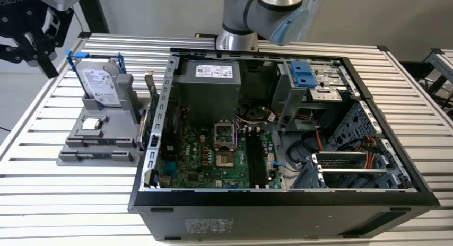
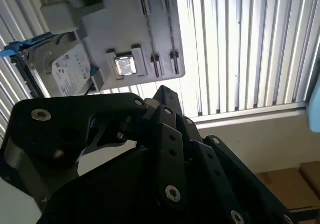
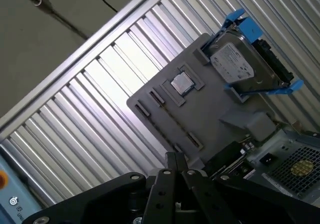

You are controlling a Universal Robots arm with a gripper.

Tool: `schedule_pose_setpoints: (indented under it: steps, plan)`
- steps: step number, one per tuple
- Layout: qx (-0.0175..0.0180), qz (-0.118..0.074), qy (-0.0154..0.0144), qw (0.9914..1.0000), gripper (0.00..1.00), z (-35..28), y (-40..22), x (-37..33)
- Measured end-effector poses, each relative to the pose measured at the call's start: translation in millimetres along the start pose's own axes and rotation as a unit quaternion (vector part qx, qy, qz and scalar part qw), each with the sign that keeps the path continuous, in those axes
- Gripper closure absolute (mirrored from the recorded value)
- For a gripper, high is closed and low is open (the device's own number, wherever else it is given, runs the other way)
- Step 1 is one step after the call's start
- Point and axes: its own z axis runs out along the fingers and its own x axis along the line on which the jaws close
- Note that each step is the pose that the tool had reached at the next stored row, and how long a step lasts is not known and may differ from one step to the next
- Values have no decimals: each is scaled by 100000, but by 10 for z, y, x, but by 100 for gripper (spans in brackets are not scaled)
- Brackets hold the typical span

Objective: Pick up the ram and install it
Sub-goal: 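Pick up the ram and move it above insertion slot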

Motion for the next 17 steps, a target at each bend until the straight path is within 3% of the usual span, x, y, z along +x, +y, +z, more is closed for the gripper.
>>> schedule_pose_setpoints:
  steps: [5,6,9,13,17]
  plan:
    - [-45,-4391,206,99903,100,0,2,-2]
    - [-58,-6216,297,99806,100,1,3,-3]
    - [-85,-8927,429,99600,100,0,4,-4]
    - [-118,-12551,606,99207,100,0,4,-5]
    - [-152,-16154,778,98683,100,1,5,-5]
